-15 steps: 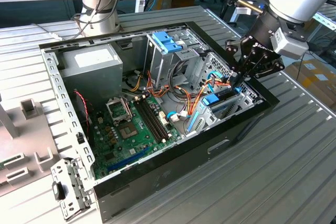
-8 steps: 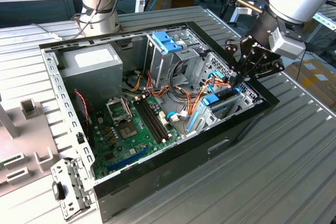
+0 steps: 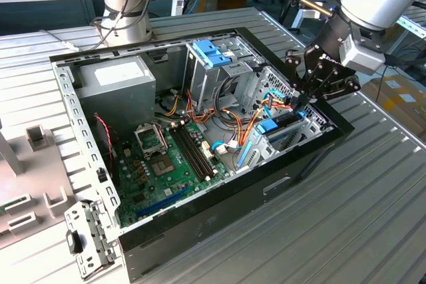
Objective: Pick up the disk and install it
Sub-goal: 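Insert the first disk wire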
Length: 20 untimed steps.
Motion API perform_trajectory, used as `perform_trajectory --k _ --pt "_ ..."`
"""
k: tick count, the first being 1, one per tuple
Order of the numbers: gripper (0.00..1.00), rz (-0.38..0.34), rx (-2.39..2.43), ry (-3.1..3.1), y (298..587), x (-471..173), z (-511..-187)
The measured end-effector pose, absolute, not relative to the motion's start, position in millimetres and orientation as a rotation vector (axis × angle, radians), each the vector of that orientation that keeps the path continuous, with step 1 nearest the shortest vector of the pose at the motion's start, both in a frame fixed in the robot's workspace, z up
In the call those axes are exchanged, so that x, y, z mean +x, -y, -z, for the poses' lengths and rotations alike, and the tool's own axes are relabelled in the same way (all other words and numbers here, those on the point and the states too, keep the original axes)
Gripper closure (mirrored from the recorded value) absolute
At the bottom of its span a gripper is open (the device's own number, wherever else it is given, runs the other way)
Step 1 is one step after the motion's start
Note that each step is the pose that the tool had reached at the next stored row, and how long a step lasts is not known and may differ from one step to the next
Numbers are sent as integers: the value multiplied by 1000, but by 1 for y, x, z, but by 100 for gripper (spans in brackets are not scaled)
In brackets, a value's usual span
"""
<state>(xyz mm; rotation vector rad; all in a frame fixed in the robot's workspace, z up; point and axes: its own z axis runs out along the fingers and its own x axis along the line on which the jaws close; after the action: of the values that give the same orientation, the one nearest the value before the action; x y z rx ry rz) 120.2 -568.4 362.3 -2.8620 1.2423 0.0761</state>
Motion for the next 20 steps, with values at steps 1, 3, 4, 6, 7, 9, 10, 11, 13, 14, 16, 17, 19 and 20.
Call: perform_trajectory --k 1,3,4,6,7,9,10,11,13,14,16,17,19,20 --pt "83 -76 -2859 -1249 568 120 -362" --pt "83 -76 -2851 -1266 568 120 -362" --pt "83 -76 -2847 -1275 568 120 -362" --pt "83 -76 -2842 -1285 568 120 -362" --pt "83 -76 -2840 -1291 568 120 -362" --pt "83 -75 -2836 -1298 568 120 -362" --pt "83 -75 -2834 -1303 568 120 -362" --pt "83 -75 -2831 -1308 568 120 -362" --pt "83 -75 -2826 -1319 568 119 -362" --pt "83 -75 -2823 -1325 568 119 -361" --pt "83 -75 -2817 -1337 568 119 -361" --pt "83 -75 -2816 -1340 568 119 -361" --pt "83 -75 -2812 -1347 568 119 -361" --pt "83 -75 -2810 -1351 568 119 -361"
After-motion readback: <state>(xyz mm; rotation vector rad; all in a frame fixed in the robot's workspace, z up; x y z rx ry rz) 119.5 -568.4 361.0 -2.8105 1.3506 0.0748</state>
